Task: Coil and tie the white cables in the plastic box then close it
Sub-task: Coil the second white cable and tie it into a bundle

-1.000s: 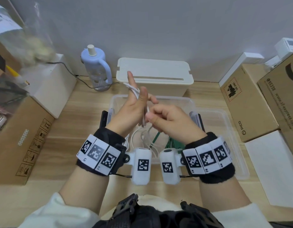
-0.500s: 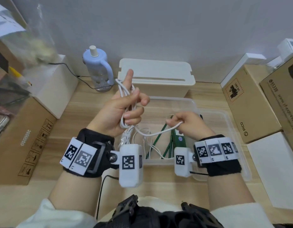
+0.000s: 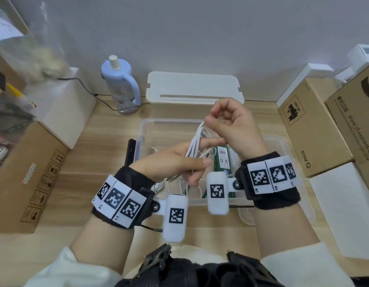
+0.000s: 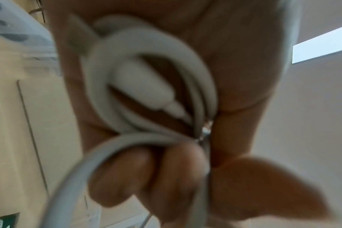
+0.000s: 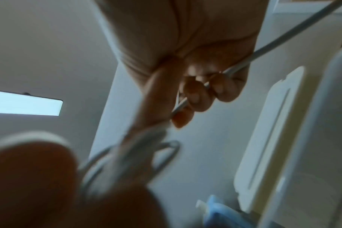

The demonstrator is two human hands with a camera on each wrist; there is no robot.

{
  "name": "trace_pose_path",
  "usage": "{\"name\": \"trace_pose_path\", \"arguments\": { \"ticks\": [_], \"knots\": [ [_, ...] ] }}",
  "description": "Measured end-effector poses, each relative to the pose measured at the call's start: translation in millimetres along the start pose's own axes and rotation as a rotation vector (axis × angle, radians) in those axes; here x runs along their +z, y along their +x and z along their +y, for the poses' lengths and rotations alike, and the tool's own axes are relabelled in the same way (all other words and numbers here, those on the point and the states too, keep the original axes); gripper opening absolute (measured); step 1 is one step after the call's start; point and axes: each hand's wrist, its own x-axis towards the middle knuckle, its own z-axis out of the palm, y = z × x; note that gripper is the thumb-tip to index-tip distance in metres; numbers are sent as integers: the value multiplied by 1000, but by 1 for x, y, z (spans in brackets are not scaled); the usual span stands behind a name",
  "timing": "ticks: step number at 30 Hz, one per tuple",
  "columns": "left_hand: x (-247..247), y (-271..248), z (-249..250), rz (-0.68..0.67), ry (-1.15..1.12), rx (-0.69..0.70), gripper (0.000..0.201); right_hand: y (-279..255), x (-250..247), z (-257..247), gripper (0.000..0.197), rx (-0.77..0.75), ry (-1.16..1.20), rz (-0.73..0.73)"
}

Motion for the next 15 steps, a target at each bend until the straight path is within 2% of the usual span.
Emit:
{"name": "trace_pose_path", "arguments": {
  "ticks": [2, 5, 7, 9, 12, 15],
  "knots": [
    [-3, 0, -1, 21, 16, 58, 42, 0, 0, 6, 19, 43, -31, 15],
    [-5, 0, -2, 51, 16, 133, 36, -2, 2, 10, 18, 129, -10, -57],
    [-5, 0, -3, 40, -107, 207, 35, -4, 1, 13, 21, 163, 1, -84],
    [-6, 0, -2, 76, -317, 275, 44, -7, 2, 18, 25, 165, -120, -122],
    [-15, 1, 2, 327, -379, 295, 52, -14, 5, 22, 27, 182, -250, -224],
    [-23, 6, 0, 546, -233, 166, 70, -19, 13, 13, 25, 178, -177, -308]
  ]
}}
